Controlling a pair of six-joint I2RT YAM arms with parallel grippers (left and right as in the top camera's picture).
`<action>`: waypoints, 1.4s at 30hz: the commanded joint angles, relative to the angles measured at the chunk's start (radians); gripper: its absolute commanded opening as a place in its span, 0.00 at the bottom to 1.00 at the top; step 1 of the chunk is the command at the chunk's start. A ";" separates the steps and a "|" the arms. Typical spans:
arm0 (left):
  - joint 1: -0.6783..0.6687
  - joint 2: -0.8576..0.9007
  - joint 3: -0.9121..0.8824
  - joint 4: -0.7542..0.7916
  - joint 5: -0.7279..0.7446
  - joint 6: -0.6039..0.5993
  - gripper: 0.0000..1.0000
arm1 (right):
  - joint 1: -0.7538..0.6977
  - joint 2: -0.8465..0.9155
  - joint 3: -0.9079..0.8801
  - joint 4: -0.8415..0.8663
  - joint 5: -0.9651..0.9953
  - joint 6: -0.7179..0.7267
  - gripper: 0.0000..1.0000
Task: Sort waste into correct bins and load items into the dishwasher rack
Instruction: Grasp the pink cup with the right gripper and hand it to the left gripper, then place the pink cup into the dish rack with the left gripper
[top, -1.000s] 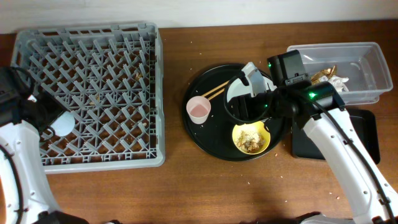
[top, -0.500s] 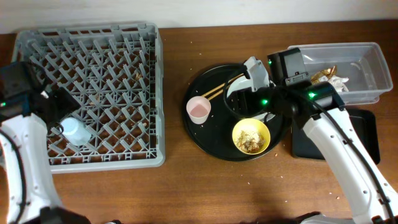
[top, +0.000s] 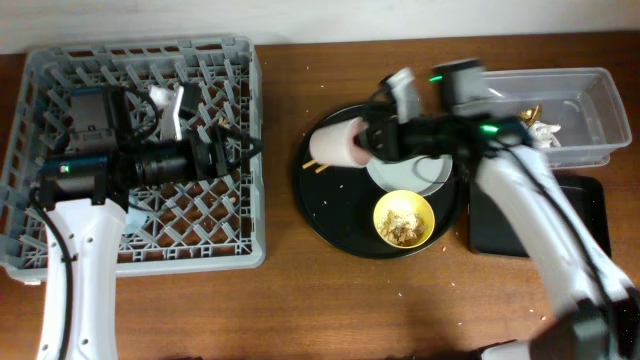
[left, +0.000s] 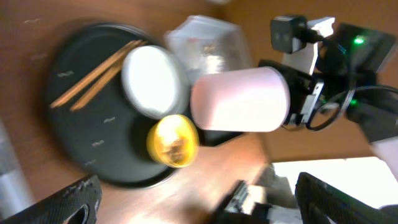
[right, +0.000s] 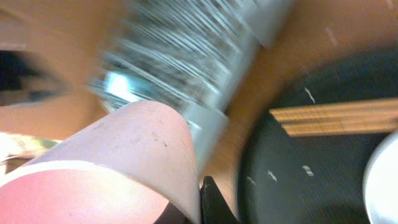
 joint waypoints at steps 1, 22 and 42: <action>-0.066 0.006 0.015 0.079 0.343 0.013 0.99 | -0.015 -0.075 0.003 0.060 -0.388 -0.048 0.04; -0.146 0.005 0.015 0.107 0.251 0.006 0.63 | 0.119 -0.069 0.003 0.270 -0.346 0.033 0.18; -0.211 0.005 0.015 0.250 0.338 0.006 0.77 | 0.113 -0.069 0.003 0.222 -0.418 0.040 0.04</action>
